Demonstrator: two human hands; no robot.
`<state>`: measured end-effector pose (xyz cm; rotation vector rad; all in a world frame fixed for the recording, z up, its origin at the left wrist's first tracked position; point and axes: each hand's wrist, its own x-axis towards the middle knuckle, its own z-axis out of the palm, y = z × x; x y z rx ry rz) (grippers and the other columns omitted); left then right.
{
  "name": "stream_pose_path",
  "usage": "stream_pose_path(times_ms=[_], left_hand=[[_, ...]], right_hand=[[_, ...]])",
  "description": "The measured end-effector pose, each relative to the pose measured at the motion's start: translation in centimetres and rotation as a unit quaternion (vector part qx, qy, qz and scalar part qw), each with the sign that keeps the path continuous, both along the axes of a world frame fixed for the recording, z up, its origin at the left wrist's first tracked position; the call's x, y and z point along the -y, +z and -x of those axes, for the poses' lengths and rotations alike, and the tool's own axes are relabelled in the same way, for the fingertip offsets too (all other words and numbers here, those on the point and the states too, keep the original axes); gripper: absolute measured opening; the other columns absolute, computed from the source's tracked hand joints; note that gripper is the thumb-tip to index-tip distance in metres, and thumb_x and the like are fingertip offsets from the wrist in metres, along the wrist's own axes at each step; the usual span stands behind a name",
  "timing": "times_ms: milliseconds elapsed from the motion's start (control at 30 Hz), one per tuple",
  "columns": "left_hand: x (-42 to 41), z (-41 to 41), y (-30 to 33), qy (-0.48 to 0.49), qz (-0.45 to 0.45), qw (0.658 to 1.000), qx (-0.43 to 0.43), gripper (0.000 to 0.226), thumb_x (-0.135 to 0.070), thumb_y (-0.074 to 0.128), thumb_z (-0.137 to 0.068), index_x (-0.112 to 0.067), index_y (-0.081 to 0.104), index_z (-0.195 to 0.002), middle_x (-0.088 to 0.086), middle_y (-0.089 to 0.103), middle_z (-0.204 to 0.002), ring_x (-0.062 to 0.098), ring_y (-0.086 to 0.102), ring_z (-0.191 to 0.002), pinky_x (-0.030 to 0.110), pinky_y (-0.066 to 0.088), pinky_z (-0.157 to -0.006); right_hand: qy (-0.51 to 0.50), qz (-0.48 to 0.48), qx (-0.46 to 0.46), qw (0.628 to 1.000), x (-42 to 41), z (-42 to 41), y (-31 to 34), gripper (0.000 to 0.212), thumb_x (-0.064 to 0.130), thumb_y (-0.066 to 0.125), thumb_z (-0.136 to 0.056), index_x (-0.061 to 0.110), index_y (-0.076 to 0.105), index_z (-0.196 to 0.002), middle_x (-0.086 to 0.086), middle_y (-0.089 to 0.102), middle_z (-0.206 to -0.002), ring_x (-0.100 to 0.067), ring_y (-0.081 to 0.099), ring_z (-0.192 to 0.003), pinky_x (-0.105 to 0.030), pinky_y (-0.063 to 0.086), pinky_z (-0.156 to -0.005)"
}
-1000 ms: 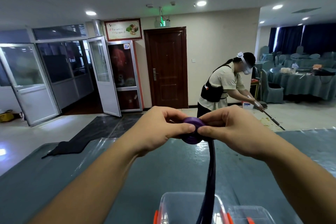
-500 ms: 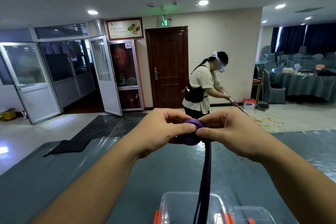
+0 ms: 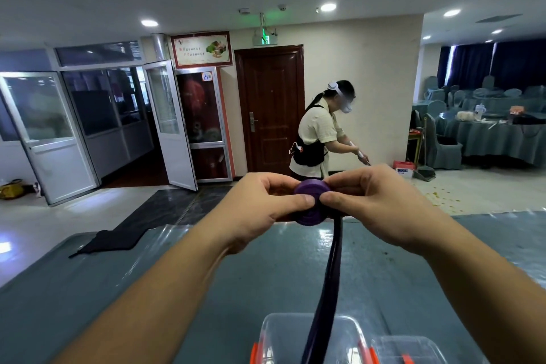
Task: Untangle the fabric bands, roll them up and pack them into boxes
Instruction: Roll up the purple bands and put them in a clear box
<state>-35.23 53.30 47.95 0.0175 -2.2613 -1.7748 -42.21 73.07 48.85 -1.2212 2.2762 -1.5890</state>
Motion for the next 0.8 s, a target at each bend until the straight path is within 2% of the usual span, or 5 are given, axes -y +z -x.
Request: stream_pose_path(times_ms=[267, 367, 500, 600, 800], left_hand=[[-1.0, 0.3, -0.3, -0.001, -0.165, 0.985, -0.050, 0.033, -0.013, 0.077, -0.082, -0.003, 0.075, -0.113, 0.016, 0.079, -0.103, 0.022, 0.076, -0.094, 0.028, 0.062, -0.083], [-0.7, 0.2, 0.0, 0.009, -0.076, 0.996, -0.044, 0.023, -0.010, 0.077, -0.087, -0.007, 0.076, -0.110, 0.012, 0.080, -0.099, 0.020, 0.077, -0.091, 0.029, 0.061, -0.084], [0.0, -0.3, 1.3, -0.015, 0.032, 0.999, -0.017, 0.024, -0.013, 0.082, -0.086, -0.013, 0.078, -0.109, 0.008, 0.080, -0.099, 0.023, 0.078, -0.093, 0.034, 0.063, -0.082], [0.0, -0.4, 1.7, -0.011, -0.004, 1.000, -0.017, 0.022, -0.011, 0.080, -0.086, -0.012, 0.078, -0.108, 0.010, 0.080, -0.100, 0.024, 0.078, -0.095, 0.037, 0.064, -0.084], [-0.6, -0.1, 0.2, -0.013, -0.107, 0.994, -0.024, 0.023, -0.017, 0.078, -0.082, -0.011, 0.078, -0.104, 0.014, 0.079, -0.099, 0.021, 0.076, -0.091, 0.035, 0.062, -0.083]], right_hand=[[-0.003, 0.184, 0.130, 0.974, 0.5, -0.2, -1.2, 0.020, 0.009, 0.070, -0.090, 0.012, 0.078, -0.108, -0.011, 0.080, -0.099, -0.034, 0.076, -0.100, -0.044, 0.061, -0.093], [-0.003, 0.126, 0.087, 0.988, 0.2, 0.0, -0.9, 0.020, 0.011, 0.070, -0.092, 0.016, 0.079, -0.109, -0.008, 0.081, -0.098, -0.033, 0.076, -0.099, -0.045, 0.060, -0.094], [0.011, 0.033, 0.026, 0.999, -0.4, -0.2, 0.2, 0.020, 0.012, 0.071, -0.092, 0.027, 0.078, -0.103, 0.004, 0.081, -0.093, -0.018, 0.077, -0.094, -0.032, 0.061, -0.090], [0.012, 0.086, 0.032, 0.996, -0.1, -0.5, 0.3, 0.020, 0.010, 0.073, -0.090, 0.023, 0.078, -0.104, 0.005, 0.081, -0.093, -0.011, 0.078, -0.091, -0.016, 0.059, -0.077], [-0.009, 0.165, 0.072, 0.984, 0.4, -0.6, -1.3, 0.019, 0.006, 0.070, -0.092, 0.016, 0.078, -0.106, -0.003, 0.081, -0.095, -0.020, 0.078, -0.094, -0.026, 0.061, -0.086]])
